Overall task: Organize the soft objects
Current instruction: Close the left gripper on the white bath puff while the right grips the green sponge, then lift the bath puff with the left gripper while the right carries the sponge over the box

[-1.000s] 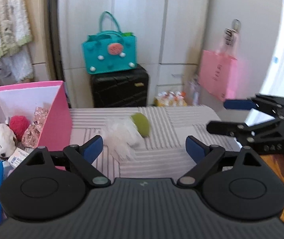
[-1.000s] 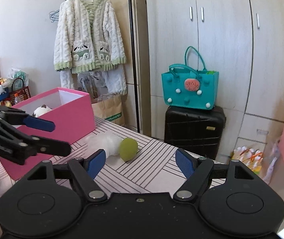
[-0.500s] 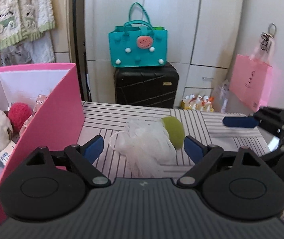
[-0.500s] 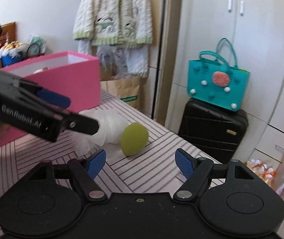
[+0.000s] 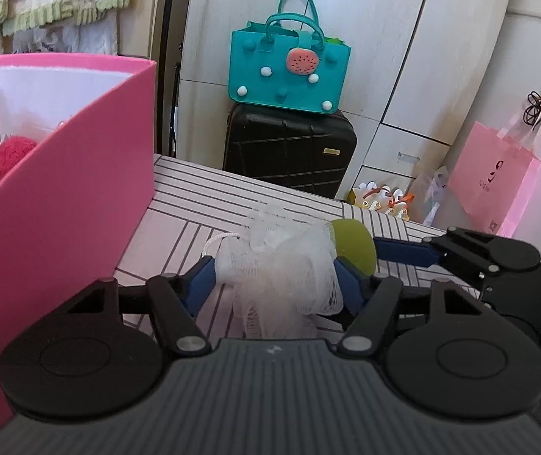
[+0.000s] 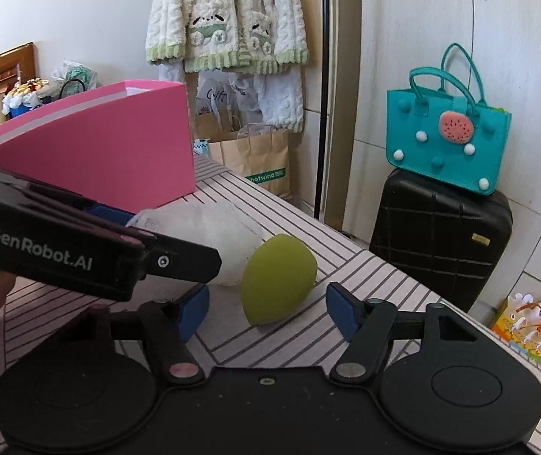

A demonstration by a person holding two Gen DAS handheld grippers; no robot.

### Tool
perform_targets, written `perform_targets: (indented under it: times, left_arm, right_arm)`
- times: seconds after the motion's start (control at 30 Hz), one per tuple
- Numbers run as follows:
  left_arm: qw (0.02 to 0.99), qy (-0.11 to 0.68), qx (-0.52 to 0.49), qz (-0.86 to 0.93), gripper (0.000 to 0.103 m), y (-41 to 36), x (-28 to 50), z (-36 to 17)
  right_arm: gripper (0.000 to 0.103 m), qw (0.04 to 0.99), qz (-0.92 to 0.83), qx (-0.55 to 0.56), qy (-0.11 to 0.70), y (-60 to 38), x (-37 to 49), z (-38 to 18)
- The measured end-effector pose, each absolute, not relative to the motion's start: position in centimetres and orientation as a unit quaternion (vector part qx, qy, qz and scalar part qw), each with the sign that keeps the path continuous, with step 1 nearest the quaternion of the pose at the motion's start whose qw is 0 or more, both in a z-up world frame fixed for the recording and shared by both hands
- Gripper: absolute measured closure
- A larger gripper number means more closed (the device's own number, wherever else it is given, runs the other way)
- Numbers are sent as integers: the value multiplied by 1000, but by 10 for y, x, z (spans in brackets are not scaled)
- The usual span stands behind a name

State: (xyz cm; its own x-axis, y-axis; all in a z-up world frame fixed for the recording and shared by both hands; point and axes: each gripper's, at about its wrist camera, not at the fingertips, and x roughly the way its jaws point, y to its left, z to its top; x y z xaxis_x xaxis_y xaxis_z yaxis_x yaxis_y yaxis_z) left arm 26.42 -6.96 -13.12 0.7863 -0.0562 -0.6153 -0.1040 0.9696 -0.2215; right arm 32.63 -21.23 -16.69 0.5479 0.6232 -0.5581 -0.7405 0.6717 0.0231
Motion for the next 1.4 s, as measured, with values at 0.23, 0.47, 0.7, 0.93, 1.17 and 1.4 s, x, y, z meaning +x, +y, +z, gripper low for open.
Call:
perform_targets:
  times: [0.23,0.47,0.7,0.93,1.17,1.4]
  left_arm:
    - [934,332,-132,13,52,-70,269,-138]
    - [936,331,-122,-2,71,-72,266,-135]
    - [935,331,-124,-21,76,-76,256,-133]
    - [929,341,-134,-45,76,-75,238,-126]
    - [927,345,-130,-63,76,-75,213,-116]
    - [921,356,-136,-80,76,-68,188,-109]
  right_arm:
    - [60,880,374,-103,274,-213,327,-166]
    - [62,889,343,-88,290,-218,321,-163]
    - [62,896,307,-38,320,-237,299,-155]
    - [62,899,295,-36,321,-239,265,-141]
    - [62,895,287,-32,339,-237,237,-130]
    - [62,890,289,9,352,-243,207,-120]
